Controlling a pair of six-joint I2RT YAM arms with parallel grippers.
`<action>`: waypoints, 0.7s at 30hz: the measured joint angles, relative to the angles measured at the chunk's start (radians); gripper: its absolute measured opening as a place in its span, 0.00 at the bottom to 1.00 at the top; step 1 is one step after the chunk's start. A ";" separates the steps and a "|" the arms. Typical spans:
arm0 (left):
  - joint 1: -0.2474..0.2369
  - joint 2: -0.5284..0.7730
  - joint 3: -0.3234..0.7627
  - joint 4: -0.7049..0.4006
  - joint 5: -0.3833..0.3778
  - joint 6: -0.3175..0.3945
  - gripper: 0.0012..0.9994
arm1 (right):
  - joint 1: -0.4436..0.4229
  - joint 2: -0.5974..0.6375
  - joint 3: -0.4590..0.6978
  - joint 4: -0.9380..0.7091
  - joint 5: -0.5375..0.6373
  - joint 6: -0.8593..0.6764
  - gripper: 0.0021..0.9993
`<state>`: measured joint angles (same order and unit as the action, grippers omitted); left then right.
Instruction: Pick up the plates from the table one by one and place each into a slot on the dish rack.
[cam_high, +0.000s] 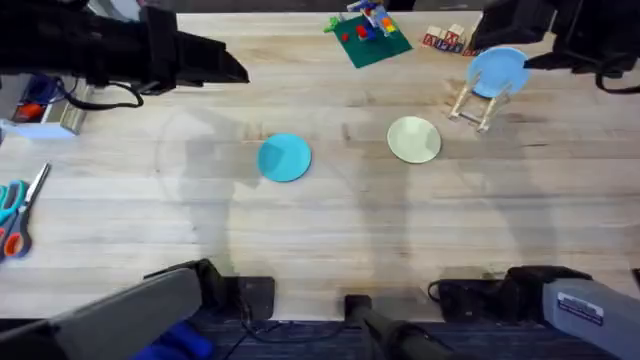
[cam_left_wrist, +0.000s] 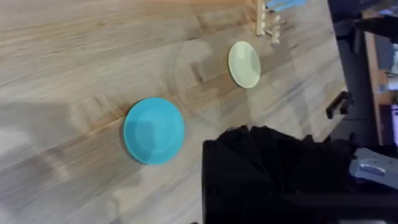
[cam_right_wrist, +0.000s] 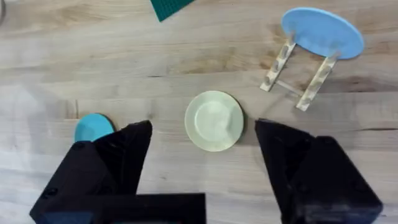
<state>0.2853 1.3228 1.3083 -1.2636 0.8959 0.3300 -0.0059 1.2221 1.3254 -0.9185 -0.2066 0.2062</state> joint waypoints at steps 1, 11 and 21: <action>0.004 0.012 0.000 -0.012 0.016 0.023 0.04 | 0.000 0.000 0.000 0.001 0.000 0.000 1.00; 0.011 0.253 0.000 -0.084 0.116 0.229 0.04 | 0.000 0.000 0.000 0.002 0.000 0.000 1.00; 0.011 0.296 0.000 -0.108 0.132 0.328 0.04 | 0.000 0.000 0.000 0.002 0.000 0.000 1.00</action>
<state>0.2962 1.6184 1.3083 -1.3718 1.0283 0.6585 -0.0059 1.2221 1.3254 -0.9165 -0.2066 0.2058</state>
